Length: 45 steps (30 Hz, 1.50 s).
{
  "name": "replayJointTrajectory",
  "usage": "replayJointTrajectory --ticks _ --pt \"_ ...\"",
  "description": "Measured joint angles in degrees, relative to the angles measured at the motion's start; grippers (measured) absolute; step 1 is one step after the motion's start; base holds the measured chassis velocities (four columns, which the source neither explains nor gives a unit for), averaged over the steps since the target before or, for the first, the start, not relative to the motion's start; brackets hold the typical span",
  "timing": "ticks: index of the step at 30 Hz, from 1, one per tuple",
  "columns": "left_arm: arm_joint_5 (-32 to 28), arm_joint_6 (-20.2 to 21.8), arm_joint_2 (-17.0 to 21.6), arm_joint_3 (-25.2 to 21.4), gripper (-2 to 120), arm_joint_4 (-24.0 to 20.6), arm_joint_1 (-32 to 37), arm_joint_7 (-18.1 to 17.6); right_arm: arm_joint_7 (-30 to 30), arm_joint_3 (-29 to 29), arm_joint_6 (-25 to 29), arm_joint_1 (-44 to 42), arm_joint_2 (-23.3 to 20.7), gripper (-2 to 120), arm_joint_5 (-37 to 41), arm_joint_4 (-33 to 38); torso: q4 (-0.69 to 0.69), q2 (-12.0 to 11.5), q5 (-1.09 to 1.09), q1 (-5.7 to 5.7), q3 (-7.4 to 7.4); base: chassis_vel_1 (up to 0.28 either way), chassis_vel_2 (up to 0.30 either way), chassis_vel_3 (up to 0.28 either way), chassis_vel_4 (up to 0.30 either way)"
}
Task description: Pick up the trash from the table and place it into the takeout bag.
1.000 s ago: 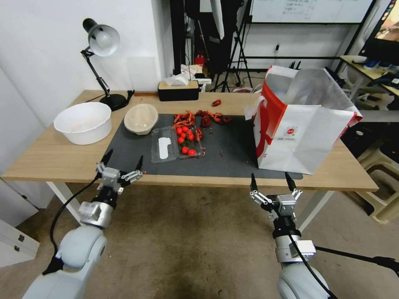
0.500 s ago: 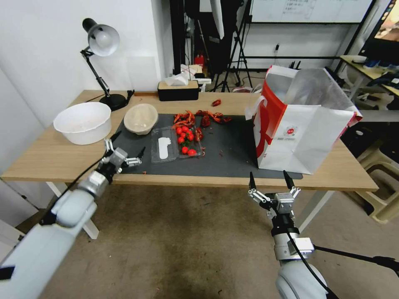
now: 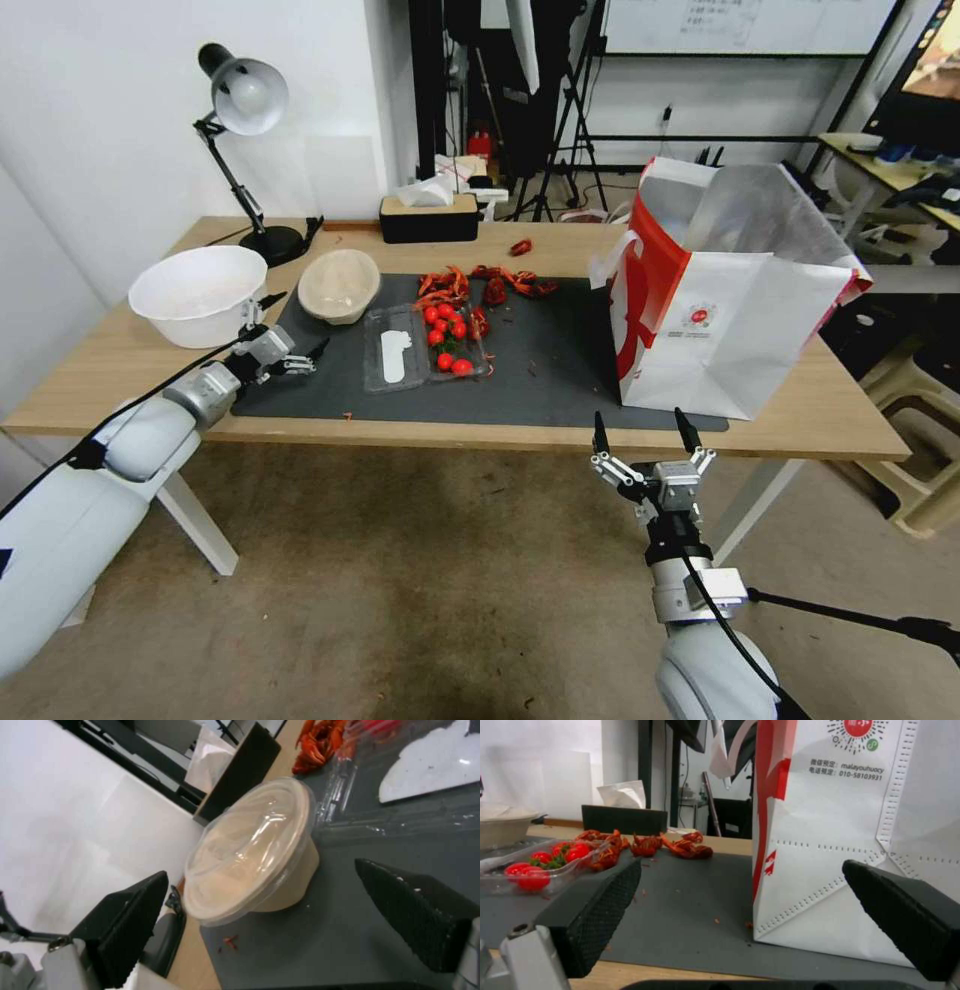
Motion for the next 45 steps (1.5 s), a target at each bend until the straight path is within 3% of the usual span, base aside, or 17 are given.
replayJointTrajectory --ticks 6,8,9,13,15,18,19,21,27,29,31,45 --pt "0.49 0.09 -0.23 2.70 93 1.21 -2.23 0.03 0.00 0.21 0.00 -0.02 0.02 100 0.00 0.00 0.02 0.00 0.00 -0.01 0.00 0.000 0.000 0.000 0.000" --pt "0.53 0.12 -0.27 3.07 89 1.36 -2.48 0.00 0.01 0.25 0.00 -0.03 0.03 100 0.00 0.00 0.02 0.00 0.00 -0.01 0.00 0.000 0.000 0.000 0.000" --pt "0.56 0.14 -0.30 3.35 80 1.49 -2.70 -0.02 0.02 0.27 0.00 -0.03 0.03 100 0.00 0.00 0.02 0.00 0.00 -0.01 0.00 0.000 0.000 0.000 0.000" --pt "0.70 0.17 -0.44 4.22 75 1.86 -3.45 -0.09 0.03 0.31 0.00 -0.03 0.03 100 0.00 -0.03 0.02 0.00 0.00 -0.01 0.00 0.000 0.000 0.000 0.000" --pt "1.03 0.17 -0.71 5.11 60 2.44 -4.46 -0.20 0.05 0.37 0.01 -0.02 0.04 100 0.00 -0.11 0.01 0.00 0.01 -0.01 0.00 0.000 0.000 0.000 0.000" --pt "1.18 0.17 -0.84 5.41 59 2.71 -4.84 -0.24 0.06 0.40 0.01 -0.01 0.05 100 0.00 -0.15 0.01 0.00 0.01 -0.01 0.00 0.000 0.000 0.000 0.000" --pt "1.36 0.16 -1.00 5.83 43 3.02 -5.30 -0.31 0.06 0.41 0.01 0.00 0.05 100 0.00 -0.17 0.01 0.00 0.00 -0.01 0.00 0.000 0.000 0.000 0.000" --pt "1.45 0.16 -1.11 6.22 40 3.27 -5.63 -0.41 0.08 0.43 0.02 0.01 0.06 100 0.00 -0.18 0.00 0.00 0.01 0.00 0.00 0.000 0.000 0.000 0.000" --pt "2.72 -0.24 -2.30 8.55 16 5.90 -8.60 -1.31 0.20 0.70 0.08 0.08 0.12 100 0.08 -0.38 0.01 0.00 0.01 -0.01 0.00 0.000 0.000 0.000 0.000" --pt "2.74 -0.27 -2.33 8.56 14 5.95 -8.62 -1.32 0.21 0.71 0.09 0.07 0.13 100 0.08 -0.38 0.01 0.00 0.00 -0.01 0.00 0.000 0.000 0.000 0.000" --pt "3.09 -0.36 -2.61 8.77 3 6.35 -8.78 -1.52 0.26 0.79 0.15 0.06 0.15 100 0.09 -0.47 0.02 0.00 0.00 -0.01 0.00 0.000 0.000 0.000 0.000" --pt "5.80 -2.24 -3.66 8.52 0 8.65 -9.11 -2.81 0.29 0.74 0.25 0.13 0.30 100 0.09 -0.84 0.02 0.01 0.01 -0.01 -0.01 0.000 0.000 0.000 0.000"
